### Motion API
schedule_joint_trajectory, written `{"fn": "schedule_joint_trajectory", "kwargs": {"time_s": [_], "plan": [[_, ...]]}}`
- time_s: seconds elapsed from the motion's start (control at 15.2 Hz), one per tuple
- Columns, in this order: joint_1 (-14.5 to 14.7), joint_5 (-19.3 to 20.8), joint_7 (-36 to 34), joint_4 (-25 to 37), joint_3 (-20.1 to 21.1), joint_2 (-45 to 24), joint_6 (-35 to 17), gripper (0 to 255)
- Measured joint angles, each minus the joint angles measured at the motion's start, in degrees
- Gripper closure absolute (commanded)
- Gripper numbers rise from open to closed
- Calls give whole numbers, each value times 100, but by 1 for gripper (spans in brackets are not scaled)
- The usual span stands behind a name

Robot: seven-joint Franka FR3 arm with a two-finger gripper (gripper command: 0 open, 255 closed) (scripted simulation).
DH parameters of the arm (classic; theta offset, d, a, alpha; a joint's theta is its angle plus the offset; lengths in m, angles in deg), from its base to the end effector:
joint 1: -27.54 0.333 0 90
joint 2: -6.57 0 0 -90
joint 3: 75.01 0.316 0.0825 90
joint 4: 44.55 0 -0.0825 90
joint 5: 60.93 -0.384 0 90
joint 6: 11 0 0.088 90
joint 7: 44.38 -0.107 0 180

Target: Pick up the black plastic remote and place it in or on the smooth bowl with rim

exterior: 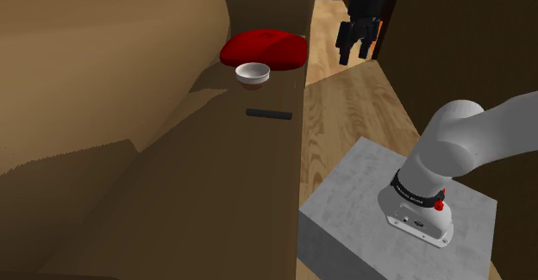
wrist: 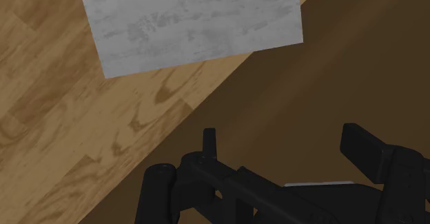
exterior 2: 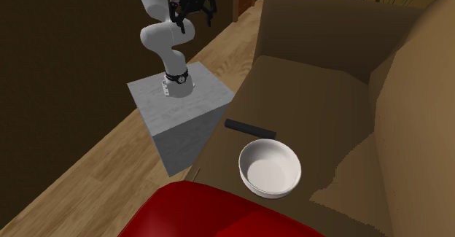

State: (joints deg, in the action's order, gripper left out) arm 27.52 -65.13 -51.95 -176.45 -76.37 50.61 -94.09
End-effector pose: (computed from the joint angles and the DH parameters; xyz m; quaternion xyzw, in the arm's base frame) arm 0.2991 -0.0011 0.6007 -0.9956 0.0713 0.0441 0.0423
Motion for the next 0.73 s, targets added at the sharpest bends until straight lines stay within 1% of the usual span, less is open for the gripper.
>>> {"fn": "schedule_joint_trajectory", "kwargs": {"time_s": [0.07, 0.2, 0.46, 0.73], "plan": [[0, 0, 0, 0, 0, 0, 0, 0], [42, 40, 172, -93, -42, -135, -232, 0], [167, 149, 718, -288, -178, -614, -951, 0], [304, 221, 1288, -368, -308, -1283, -1746, 0]]}}
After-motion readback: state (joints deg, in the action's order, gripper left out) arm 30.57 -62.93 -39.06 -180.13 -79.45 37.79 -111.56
